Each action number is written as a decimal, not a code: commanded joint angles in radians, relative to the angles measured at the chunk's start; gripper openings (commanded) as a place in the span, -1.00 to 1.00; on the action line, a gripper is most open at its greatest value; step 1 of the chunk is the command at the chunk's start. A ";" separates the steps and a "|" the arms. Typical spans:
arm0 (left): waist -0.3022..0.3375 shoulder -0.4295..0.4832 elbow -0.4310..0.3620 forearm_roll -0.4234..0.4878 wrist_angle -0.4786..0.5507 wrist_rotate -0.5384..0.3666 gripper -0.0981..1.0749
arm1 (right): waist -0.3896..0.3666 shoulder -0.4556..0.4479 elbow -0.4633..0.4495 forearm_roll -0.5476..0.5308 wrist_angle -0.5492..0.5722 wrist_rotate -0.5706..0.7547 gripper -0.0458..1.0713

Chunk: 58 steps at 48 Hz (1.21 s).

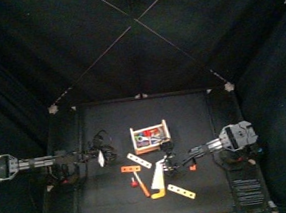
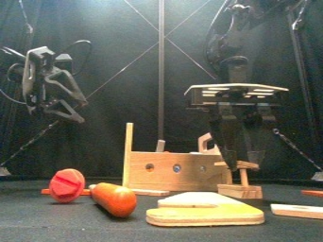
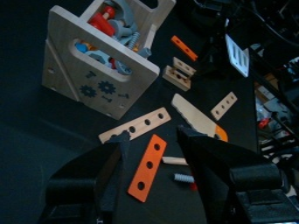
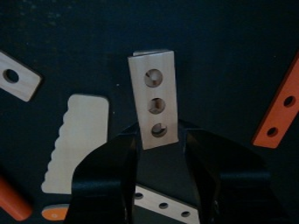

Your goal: Fix orientation on 3 pegged block

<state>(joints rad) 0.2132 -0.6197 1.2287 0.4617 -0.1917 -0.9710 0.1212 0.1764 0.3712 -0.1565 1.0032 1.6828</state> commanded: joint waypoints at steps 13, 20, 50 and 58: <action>0.002 0.000 -0.012 -0.002 -0.003 0.002 0.62 | 0.000 -0.020 -0.009 0.012 0.003 0.014 0.26; 0.002 0.000 -0.011 -0.002 -0.005 0.002 0.62 | 0.002 -0.020 -0.012 0.020 0.003 0.014 0.26; 0.002 0.000 -0.009 -0.002 -0.003 0.002 0.62 | 0.005 0.008 -0.009 0.025 -0.003 0.011 0.26; 0.002 0.000 -0.008 -0.002 -0.005 0.002 0.62 | 0.003 0.020 -0.009 0.025 -0.003 0.006 0.26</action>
<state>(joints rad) 0.2148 -0.6197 1.2318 0.4617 -0.1917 -0.9710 0.1243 0.2117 0.3712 -0.1335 1.0017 1.6920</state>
